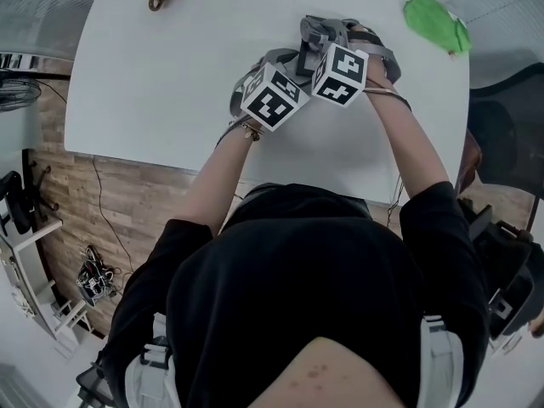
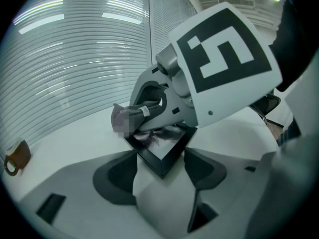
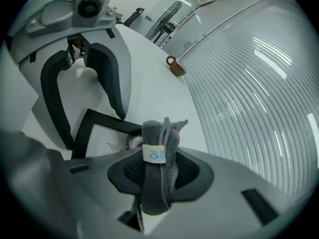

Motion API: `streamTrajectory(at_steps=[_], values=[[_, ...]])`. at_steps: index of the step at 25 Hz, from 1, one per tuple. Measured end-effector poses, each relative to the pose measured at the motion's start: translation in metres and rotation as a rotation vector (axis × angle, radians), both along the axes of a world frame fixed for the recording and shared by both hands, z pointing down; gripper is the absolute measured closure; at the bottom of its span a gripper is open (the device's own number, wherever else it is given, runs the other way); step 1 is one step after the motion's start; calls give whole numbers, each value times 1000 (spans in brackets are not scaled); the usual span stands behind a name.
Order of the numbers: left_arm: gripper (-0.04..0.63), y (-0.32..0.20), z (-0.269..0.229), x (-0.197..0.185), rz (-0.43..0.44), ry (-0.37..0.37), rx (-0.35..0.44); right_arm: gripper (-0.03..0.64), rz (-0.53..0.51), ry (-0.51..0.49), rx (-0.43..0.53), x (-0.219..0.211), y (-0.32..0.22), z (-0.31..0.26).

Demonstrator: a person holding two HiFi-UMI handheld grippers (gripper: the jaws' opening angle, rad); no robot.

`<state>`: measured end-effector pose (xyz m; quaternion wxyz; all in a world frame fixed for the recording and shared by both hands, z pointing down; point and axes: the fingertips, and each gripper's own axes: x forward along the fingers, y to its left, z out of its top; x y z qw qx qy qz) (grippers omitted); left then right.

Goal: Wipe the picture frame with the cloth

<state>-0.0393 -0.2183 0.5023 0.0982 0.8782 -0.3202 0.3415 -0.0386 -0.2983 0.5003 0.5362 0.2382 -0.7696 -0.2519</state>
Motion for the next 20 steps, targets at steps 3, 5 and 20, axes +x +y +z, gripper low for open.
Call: streamTrajectory(at_steps=[3, 5, 20], values=[[285, 0, 0, -1, 0, 0, 1, 506, -3, 1, -3, 0, 5, 0], [287, 0, 1, -1, 0, 0, 1, 506, -10, 5, -6, 0, 9, 0], [285, 0, 0, -1, -1, 1, 5, 506, -55, 23, -32, 0, 40, 1]])
